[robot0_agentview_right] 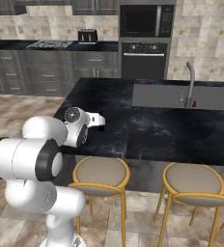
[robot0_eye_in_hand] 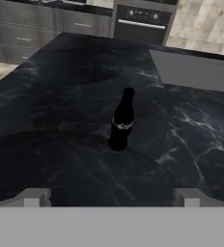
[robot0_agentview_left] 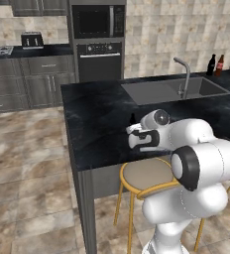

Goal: Place the large bottle from the dining counter next to the other large bottle outside the sink, and place the small bottle from the dining counter next to the other small bottle inside the sink.

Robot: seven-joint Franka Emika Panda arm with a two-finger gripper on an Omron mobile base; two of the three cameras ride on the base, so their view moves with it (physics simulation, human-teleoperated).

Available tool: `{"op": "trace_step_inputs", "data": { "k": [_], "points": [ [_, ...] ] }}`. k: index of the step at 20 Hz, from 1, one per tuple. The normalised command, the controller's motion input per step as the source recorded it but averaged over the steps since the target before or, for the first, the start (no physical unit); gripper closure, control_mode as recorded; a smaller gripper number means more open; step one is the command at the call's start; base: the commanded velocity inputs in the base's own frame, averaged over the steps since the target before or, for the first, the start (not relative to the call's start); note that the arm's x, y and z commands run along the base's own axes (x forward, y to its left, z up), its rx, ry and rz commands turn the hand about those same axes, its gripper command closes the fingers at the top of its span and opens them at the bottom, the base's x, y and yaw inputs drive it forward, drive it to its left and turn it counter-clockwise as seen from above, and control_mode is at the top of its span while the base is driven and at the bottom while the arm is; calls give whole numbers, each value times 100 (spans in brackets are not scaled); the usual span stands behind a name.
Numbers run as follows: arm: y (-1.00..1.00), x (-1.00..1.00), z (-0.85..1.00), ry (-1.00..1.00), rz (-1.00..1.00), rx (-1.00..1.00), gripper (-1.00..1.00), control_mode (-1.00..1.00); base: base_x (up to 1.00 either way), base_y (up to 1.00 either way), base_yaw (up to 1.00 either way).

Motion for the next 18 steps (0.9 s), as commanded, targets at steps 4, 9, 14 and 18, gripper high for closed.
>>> {"op": "trace_step_inputs", "data": {
  "k": [4, 9, 14, 18],
  "points": [
    [-9, 9, 0, 0, 0, 0, -100, -100, 0, 0, 0],
    [-7, 19, 0, 1, 0, 0, -100, -100, 0, 0, 0],
    [-4, 25, 0, 5, 0, 0, -100, -100, 0, 0, 0],
    [-2, 23, 0, 5, 0, 0, -100, -100, 0, 0, 0]
  ]
}}
